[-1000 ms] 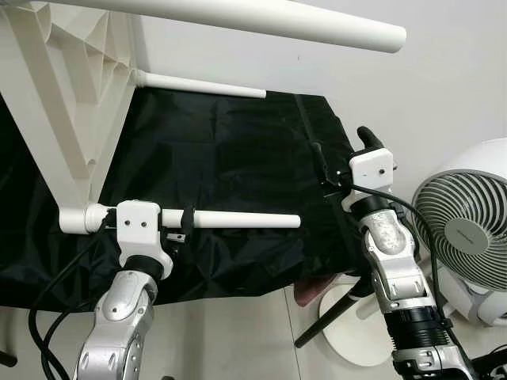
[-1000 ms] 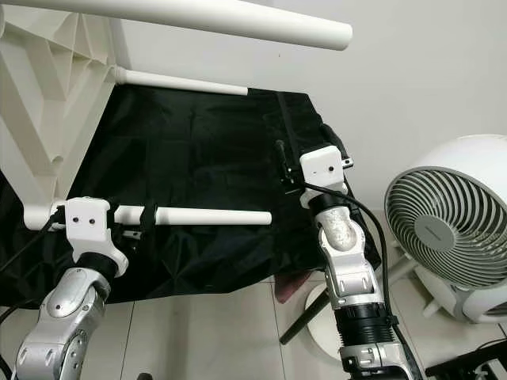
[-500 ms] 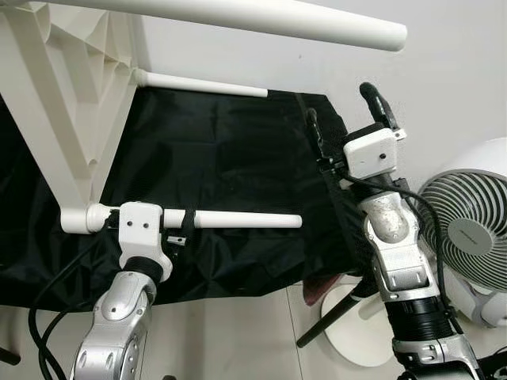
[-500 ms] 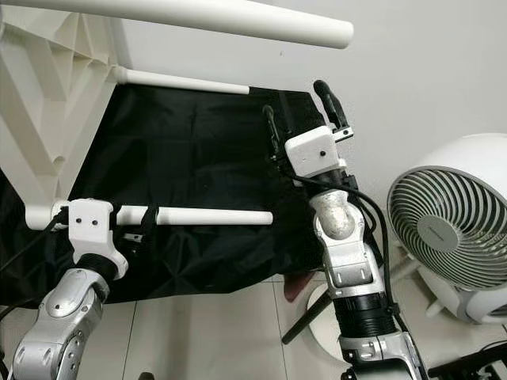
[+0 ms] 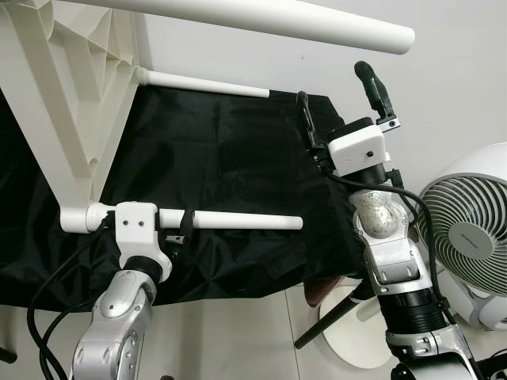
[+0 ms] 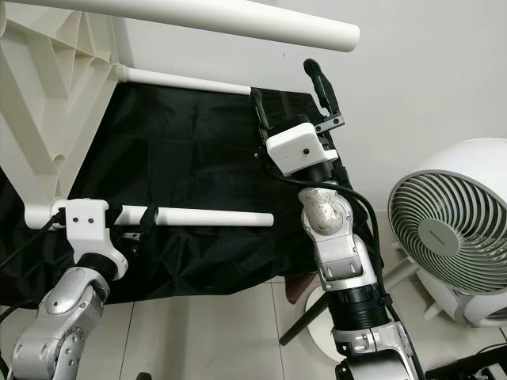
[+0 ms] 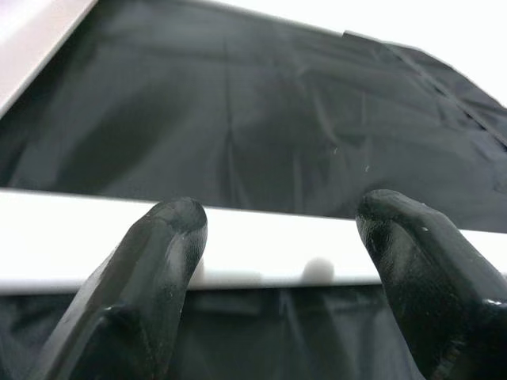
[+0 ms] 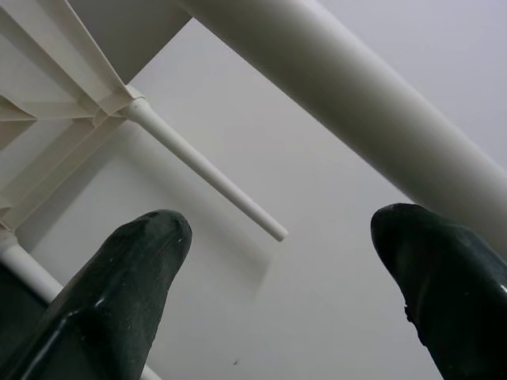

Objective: Building children table

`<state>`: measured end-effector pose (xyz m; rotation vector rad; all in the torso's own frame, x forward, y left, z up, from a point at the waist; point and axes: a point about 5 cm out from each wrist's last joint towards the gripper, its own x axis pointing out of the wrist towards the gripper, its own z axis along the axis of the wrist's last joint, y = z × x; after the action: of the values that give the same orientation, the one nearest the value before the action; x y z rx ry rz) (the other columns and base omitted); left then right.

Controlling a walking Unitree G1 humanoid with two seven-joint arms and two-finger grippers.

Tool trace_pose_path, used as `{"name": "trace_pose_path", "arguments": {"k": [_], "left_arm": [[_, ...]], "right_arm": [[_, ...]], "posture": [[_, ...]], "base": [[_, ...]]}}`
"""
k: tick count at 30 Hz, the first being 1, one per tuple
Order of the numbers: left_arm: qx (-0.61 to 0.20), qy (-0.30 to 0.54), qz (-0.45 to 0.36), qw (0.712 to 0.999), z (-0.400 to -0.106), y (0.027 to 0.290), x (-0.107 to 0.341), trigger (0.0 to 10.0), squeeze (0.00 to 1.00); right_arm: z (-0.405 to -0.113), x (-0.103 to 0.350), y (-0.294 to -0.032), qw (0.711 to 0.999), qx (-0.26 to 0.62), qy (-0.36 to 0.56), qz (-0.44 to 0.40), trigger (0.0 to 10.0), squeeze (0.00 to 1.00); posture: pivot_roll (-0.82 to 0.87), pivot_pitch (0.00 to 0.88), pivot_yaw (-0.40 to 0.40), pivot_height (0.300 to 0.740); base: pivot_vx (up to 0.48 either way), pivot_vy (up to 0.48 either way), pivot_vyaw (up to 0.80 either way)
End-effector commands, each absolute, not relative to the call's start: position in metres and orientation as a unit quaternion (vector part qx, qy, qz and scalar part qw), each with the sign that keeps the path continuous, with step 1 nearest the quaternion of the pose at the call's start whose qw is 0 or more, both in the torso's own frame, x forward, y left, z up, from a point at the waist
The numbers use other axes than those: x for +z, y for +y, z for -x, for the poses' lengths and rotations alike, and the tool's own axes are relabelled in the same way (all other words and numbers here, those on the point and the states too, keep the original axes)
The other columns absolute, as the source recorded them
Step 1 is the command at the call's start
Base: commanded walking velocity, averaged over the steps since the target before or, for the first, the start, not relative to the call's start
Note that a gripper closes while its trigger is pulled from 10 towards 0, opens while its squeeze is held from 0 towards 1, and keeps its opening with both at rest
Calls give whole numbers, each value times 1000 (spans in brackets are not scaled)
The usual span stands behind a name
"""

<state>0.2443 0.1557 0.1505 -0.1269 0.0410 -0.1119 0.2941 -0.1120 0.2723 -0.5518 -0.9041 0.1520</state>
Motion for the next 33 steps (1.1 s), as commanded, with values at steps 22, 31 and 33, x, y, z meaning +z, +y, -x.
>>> {"name": "trace_pose_path", "arguments": {"k": [22,31,33], "left_arm": [[57,65,104,991,-245,167,156,10000,0],[61,77,109,989,-244,165,156,10000,0],[61,78,109,989,-244,165,156,10000,0]], "right_arm": [[-283,296,-113,785,19,-521,335,10000,0],[-277,271,-113,738,-1,-547,396,10000,0],[-277,271,-113,735,0,-549,398,10000,0]], "posture": [[182,82,-132,740],[183,85,-136,740],[185,84,-135,740]], "base": [[0,0,0],[0,0,0],[0,0,0]]}}
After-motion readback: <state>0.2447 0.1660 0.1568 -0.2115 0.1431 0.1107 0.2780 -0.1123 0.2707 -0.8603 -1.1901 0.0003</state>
